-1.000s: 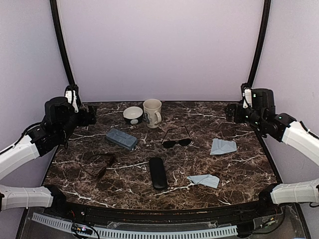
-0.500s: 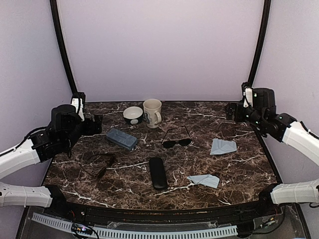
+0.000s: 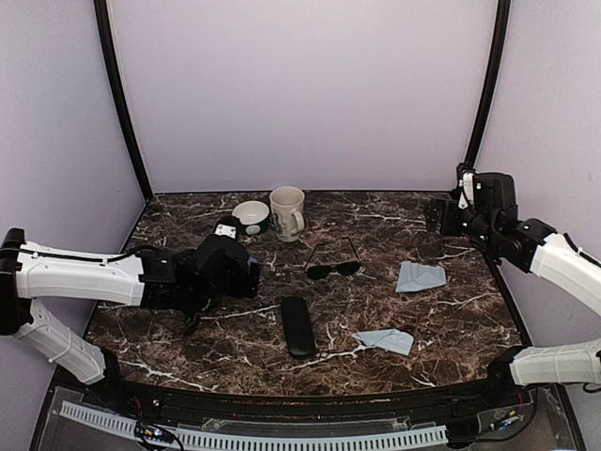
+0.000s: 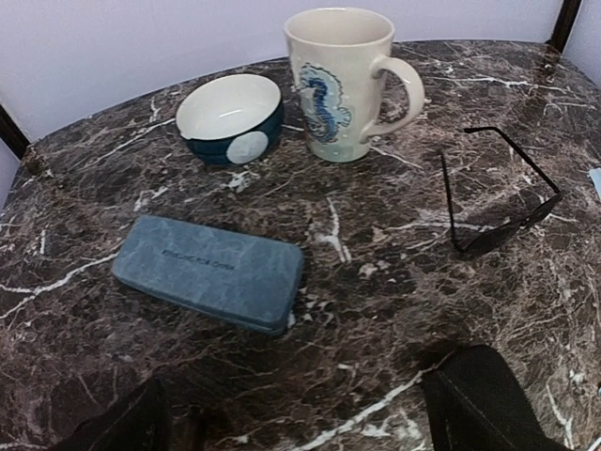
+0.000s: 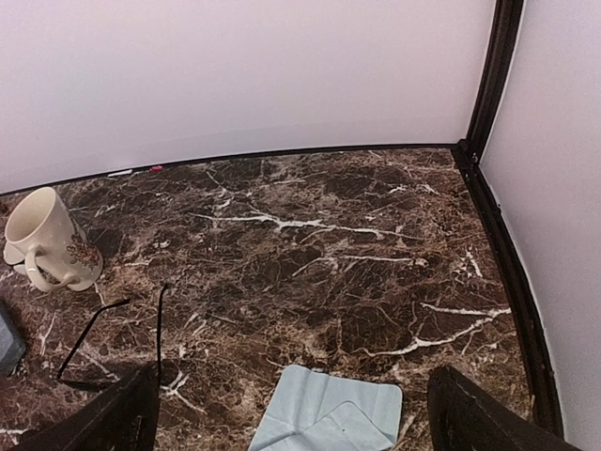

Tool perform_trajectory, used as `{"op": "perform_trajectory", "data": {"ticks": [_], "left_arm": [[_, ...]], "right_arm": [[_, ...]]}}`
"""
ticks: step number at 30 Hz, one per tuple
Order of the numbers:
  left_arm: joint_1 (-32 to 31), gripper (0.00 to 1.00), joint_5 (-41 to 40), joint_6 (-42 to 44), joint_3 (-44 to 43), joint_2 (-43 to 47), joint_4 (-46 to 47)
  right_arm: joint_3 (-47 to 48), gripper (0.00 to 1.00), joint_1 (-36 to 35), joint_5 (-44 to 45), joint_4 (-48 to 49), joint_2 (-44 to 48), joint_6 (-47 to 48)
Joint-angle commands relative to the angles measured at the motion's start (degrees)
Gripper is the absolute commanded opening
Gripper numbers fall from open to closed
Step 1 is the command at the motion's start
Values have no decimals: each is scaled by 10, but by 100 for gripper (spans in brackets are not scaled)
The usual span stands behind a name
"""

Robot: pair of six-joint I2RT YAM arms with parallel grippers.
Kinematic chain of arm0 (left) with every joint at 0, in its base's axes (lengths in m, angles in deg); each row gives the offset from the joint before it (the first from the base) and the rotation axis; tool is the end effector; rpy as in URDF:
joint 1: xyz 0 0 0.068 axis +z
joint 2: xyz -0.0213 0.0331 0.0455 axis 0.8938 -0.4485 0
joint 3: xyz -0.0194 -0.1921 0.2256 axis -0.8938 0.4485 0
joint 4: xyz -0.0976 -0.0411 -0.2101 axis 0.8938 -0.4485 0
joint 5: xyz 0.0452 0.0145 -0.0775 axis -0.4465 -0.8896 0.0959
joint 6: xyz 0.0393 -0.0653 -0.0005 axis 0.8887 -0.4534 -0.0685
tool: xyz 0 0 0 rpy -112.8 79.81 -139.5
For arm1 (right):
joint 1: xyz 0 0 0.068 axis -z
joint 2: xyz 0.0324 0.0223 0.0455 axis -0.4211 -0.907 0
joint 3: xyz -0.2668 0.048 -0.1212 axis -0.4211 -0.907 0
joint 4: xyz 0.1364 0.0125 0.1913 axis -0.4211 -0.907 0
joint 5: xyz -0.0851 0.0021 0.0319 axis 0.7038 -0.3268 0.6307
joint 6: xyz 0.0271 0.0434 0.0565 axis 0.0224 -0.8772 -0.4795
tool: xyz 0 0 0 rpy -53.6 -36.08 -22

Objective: Organize the sunglasses
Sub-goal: Pick up the sunglasses case from the center of the board.

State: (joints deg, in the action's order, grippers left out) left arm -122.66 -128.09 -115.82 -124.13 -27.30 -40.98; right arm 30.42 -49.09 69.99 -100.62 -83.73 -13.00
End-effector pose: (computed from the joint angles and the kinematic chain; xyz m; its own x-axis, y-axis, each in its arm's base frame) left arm 0.1776 -0.2147 0.2640 -0.4690 0.0690 -0.8805 0.1647 0.9863 -0.0104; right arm 0.2070 0.0708 0.3233 -0.4046 0.1193 -0.9067 -0.0149 0.9905 0.1370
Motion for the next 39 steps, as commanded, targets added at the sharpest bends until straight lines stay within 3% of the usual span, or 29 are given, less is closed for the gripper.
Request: {"op": "perform_trajectory", "data": {"ticks": [1, 13, 22, 39], "left_arm": [[-23, 96, 11, -61, -75, -71, -36], [-52, 98, 131, -113, -252, -283, -106], [-57, 98, 210, -149, -254, -316, -88], [-64, 92, 232, -171, -252, -319, -159]], "right_arm": [[-11, 100, -5, -9, 26, -1, -14], [-63, 100, -8, -58, 85, 4, -47], [-93, 100, -11, -84, 120, 16, -63], [-138, 100, -13, -102, 142, 49, -86]]}}
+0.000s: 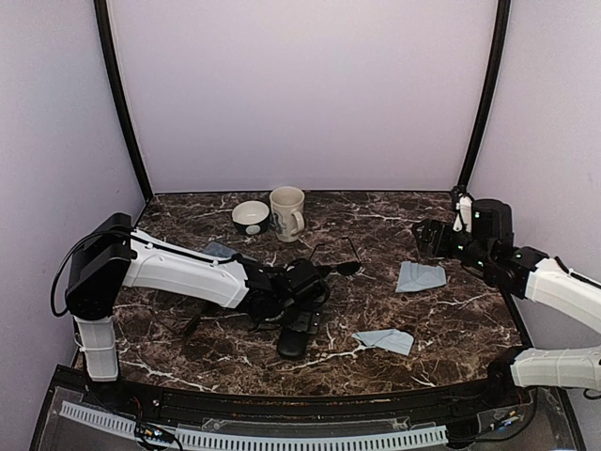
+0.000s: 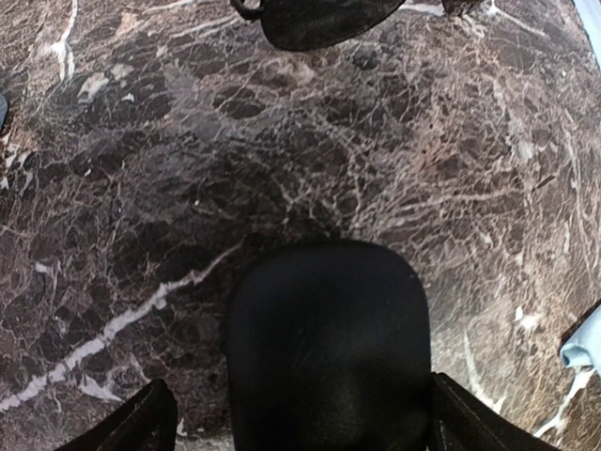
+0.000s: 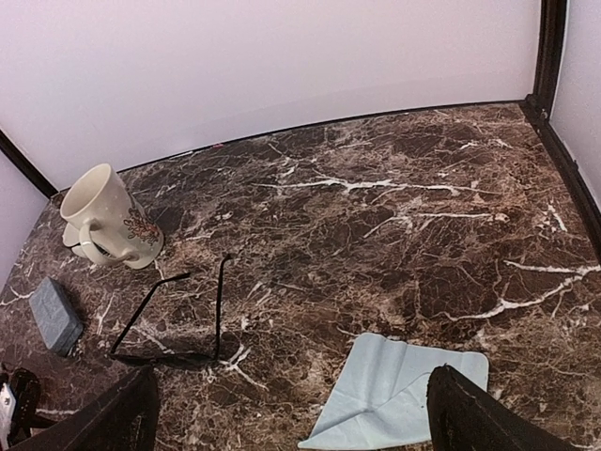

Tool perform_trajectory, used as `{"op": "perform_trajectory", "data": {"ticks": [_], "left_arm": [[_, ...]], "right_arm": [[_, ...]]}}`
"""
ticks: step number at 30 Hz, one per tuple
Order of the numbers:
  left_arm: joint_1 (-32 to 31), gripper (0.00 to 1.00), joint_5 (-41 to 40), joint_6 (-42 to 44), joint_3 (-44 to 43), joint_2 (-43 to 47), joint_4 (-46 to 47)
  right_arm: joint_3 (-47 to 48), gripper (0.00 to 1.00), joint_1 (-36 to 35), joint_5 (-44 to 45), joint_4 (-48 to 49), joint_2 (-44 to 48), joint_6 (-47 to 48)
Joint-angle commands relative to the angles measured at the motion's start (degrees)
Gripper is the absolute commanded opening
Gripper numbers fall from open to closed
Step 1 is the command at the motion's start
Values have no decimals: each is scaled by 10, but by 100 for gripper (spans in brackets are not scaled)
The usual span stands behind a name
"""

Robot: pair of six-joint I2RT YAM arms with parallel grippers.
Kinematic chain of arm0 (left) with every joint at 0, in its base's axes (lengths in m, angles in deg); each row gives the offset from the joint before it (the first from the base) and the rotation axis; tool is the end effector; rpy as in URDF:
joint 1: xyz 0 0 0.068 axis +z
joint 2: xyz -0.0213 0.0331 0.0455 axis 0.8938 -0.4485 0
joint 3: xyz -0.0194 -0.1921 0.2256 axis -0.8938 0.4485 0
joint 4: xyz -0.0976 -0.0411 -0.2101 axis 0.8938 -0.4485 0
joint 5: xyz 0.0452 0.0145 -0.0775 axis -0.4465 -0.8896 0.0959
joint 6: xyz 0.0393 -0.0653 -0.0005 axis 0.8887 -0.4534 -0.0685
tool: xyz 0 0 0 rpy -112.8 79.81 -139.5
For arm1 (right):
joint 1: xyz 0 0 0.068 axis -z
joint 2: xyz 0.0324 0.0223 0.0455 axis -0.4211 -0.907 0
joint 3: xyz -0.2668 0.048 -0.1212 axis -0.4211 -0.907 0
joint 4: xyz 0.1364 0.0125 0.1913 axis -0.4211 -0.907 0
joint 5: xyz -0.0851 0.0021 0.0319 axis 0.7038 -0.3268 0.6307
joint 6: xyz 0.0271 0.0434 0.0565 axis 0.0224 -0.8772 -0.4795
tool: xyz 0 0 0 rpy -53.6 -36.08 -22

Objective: Organize the sunglasses
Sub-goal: Pick up the sunglasses case from the center of the board.

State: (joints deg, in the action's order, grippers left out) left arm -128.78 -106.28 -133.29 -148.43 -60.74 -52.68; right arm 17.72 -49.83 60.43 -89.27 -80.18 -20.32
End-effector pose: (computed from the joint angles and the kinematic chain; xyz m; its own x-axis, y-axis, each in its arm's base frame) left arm 0.1873 -0.3560 0.1751 -0.8200 0.1382 -0.5555 0.2664 0.9510 -0.1567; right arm 0.1922 0.0786 0.2815 -0.4376 0.2422 -0.8660 -0.1235 0.9377 0.3247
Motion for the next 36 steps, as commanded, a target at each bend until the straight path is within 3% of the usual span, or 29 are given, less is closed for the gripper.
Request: {"op": "perform_trajectory", "data": {"ticks": [1, 9, 14, 19, 29, 36], "left_arm": [[-4, 92, 22, 11, -7, 20, -44], [-8, 93, 74, 65, 7, 28, -72], [-11, 83, 97, 84, 12, 29, -77], [-14, 81, 95, 92, 10, 34, -83], [-14, 89, 90, 118, 7, 55, -101], [-14, 87, 86, 129, 7, 62, -97]], "right_arm": [[-13, 100, -5, -7, 30, 15, -15], [-24, 100, -6, -8, 32, 23, -26], [-31, 100, -7, -7, 33, 28, -31], [-32, 100, -7, -11, 36, 22, -32], [-26, 100, -11, -23, 42, -5, -31], [-27, 100, -14, -24, 45, -16, -32]]}}
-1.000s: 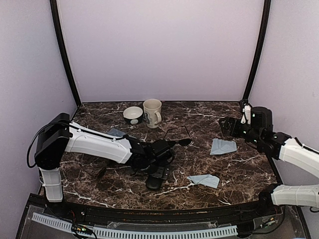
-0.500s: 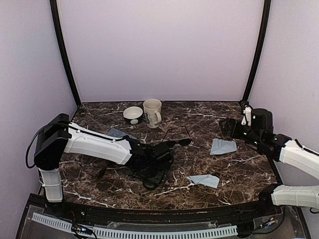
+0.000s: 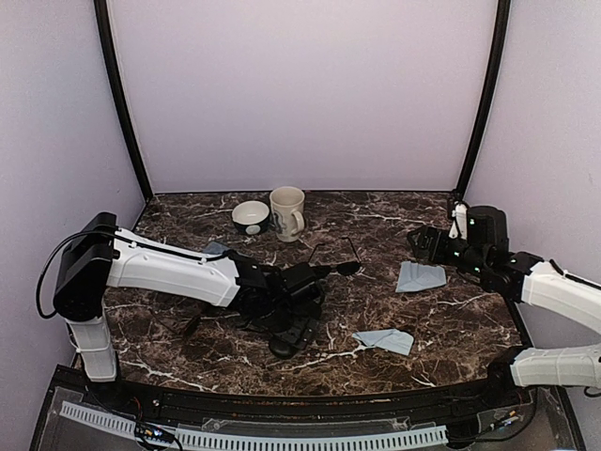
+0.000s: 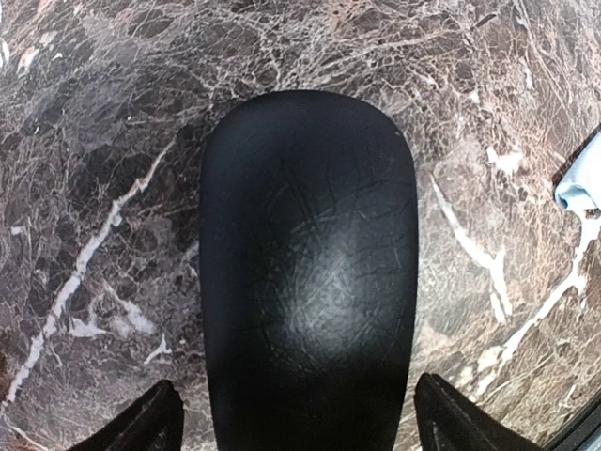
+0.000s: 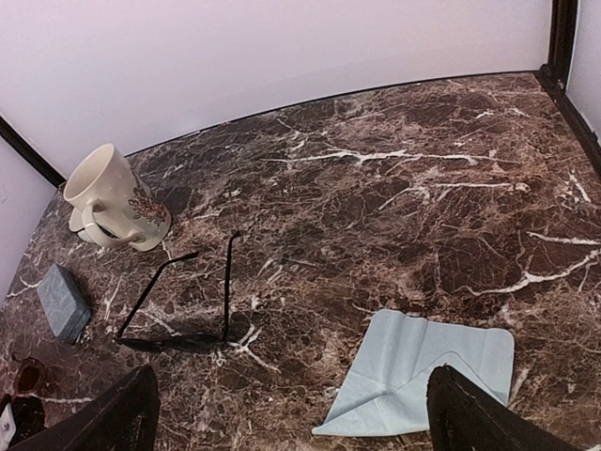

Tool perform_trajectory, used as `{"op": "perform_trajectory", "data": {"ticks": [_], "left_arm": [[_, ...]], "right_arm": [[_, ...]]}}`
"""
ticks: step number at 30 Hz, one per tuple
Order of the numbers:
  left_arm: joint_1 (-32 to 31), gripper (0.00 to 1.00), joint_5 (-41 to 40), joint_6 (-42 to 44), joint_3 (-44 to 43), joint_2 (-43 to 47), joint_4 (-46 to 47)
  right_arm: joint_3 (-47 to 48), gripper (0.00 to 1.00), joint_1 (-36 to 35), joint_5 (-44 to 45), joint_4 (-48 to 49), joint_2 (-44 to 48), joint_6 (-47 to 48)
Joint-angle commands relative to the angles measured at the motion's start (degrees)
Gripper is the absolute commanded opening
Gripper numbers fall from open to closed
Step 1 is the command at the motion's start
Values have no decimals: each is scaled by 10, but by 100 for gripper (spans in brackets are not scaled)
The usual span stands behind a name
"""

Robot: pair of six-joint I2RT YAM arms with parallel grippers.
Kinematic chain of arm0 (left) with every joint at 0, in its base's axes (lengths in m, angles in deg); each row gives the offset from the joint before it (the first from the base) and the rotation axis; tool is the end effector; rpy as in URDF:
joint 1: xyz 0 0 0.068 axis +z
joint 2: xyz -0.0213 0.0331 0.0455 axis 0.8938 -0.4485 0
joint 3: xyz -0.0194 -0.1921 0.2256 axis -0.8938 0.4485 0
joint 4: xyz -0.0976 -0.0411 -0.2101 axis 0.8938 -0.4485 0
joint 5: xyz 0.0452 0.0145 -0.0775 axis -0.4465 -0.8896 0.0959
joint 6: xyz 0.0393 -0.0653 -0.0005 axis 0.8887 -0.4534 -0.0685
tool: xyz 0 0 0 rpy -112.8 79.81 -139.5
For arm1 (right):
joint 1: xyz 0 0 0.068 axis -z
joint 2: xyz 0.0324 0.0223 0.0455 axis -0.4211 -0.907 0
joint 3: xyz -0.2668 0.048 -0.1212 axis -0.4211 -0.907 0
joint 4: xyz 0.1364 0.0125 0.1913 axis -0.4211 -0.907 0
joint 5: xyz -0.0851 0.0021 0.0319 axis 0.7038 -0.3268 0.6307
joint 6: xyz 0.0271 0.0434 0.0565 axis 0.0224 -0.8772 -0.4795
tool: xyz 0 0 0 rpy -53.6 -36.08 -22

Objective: Organize the sunglasses
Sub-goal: Pick up the sunglasses case from the center of the board.

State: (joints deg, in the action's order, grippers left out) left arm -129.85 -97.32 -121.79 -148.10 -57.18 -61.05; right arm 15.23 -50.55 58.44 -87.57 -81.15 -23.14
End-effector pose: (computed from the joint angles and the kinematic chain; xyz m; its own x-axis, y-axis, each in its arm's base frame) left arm 0.1630 -0.3433 0.1852 -0.8009 0.4074 -0.4389 0.4926 0.8650 -0.0960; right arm 0.1914 0.0836 0.2668 -0.4838 0.2669 -0.8335 -0.1304 0.9197 0.3702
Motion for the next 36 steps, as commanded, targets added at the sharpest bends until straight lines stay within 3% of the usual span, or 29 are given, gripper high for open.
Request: {"op": "perform_trajectory", "data": {"ticks": [1, 22, 30, 36], "left_arm": [[-3, 86, -3, 15, 5, 26, -11], [-3, 83, -6, 23, 16, 10, 4], [-3, 72, -3, 34, 19, 10, 14], [-3, 71, -1, 46, 19, 6, 21]], "right_arm": [[-2, 100, -8, -5, 28, -7, -4], [-3, 100, -12, 0, 26, -10, -6], [0, 100, -12, 5, 26, -13, -7], [2, 100, -13, 9, 21, -11, -5]]}}
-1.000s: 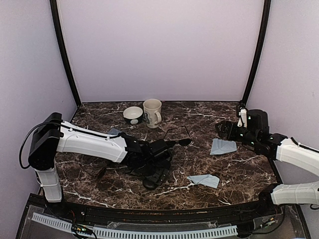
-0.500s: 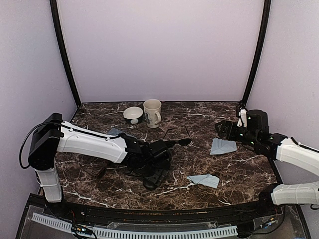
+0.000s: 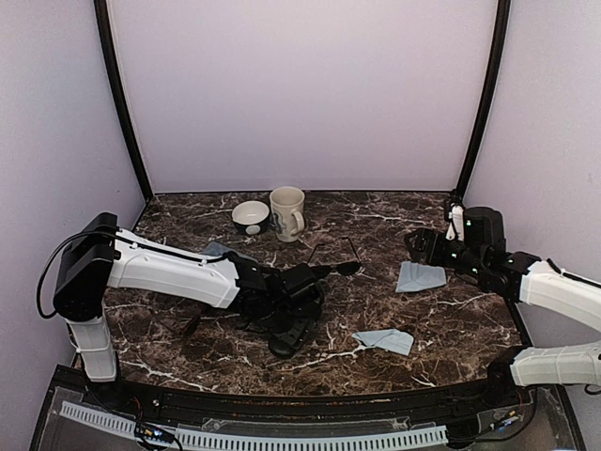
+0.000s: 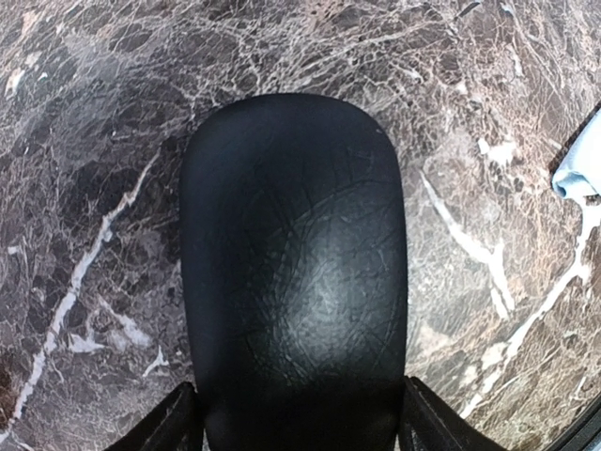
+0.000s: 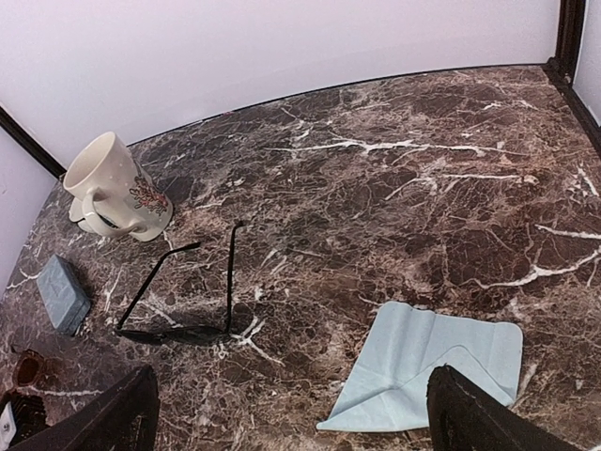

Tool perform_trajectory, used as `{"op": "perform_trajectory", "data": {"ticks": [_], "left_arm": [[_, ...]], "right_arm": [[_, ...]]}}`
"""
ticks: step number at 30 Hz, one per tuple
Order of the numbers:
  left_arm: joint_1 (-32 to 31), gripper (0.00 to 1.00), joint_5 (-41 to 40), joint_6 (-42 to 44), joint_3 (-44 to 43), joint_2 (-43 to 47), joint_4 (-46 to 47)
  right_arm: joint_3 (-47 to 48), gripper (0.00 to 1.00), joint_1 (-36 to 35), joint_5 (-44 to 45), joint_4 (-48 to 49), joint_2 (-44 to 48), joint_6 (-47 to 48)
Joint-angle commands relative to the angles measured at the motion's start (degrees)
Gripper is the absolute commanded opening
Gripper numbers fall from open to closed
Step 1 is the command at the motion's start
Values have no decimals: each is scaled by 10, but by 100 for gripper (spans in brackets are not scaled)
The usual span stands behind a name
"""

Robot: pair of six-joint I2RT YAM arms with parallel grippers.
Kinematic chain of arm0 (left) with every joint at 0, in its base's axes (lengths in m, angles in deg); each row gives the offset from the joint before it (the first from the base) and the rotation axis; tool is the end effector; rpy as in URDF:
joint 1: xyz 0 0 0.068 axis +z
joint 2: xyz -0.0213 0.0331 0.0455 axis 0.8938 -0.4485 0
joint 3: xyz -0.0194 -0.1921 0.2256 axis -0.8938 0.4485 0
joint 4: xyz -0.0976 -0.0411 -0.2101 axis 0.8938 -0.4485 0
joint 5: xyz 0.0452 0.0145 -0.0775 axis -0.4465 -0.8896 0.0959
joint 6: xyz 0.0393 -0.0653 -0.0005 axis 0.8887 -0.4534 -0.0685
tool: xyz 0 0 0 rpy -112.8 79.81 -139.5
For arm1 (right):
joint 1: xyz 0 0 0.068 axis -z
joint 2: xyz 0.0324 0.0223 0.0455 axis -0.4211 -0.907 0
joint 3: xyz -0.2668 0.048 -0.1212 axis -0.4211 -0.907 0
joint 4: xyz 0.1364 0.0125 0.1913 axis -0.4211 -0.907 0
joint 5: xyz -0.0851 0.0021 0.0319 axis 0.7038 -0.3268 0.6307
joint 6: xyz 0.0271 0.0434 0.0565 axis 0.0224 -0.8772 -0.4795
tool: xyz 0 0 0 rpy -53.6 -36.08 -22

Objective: Organize the sunglasses
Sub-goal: Pick up the sunglasses case from the center of the board, then open the sunglasses case.

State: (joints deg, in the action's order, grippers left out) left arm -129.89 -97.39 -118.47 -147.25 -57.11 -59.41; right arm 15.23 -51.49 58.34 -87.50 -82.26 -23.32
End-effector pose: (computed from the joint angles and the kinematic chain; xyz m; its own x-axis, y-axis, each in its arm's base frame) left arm 0.1630 -0.3439 0.1833 -0.7678 0.4509 -0.4552 0.5388 0.8388 -0.0778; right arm 0.1926 0.0881 0.2632 -0.5027 0.2549 -0.8260 -0.1392 0.9192 0.3683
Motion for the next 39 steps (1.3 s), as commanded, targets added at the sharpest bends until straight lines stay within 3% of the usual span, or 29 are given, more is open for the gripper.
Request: {"op": "perform_trajectory", "data": {"ticks": [1, 11, 16, 18, 22, 26, 29, 33, 36, 39], "left_arm": [[-3, 72, -1, 13, 11, 5, 4], [-3, 75, 0, 14, 13, 0, 3], [-3, 69, 0, 16, 15, 0, 4], [-3, 63, 0, 18, 12, 1, 3], [-3, 37, 15, 42, 7, 11, 16], [-1, 20, 40, 103, -4, 35, 36], [12, 16, 95, 160, -4, 71, 60], [46, 9, 176, 216, 13, 117, 100], [85, 3, 239, 205, 32, 147, 152], [111, 0, 287, 167, 53, 173, 218]], "right_arm": [[1, 100, -4, 9, 21, -1, -3], [1, 100, -5, 9, 23, -5, -5], [2, 100, -6, 8, 24, -9, -5], [3, 100, -6, 8, 23, -9, -5], [8, 100, -6, 12, 14, -5, 3], [25, 100, -9, 0, -15, 1, 38], [34, 100, -14, -77, -20, 6, 77], [-3, 99, -21, -277, 62, 21, 84], [-44, 98, -34, -377, 148, 20, 71], [-47, 99, -51, -404, 181, 7, 61]]}}
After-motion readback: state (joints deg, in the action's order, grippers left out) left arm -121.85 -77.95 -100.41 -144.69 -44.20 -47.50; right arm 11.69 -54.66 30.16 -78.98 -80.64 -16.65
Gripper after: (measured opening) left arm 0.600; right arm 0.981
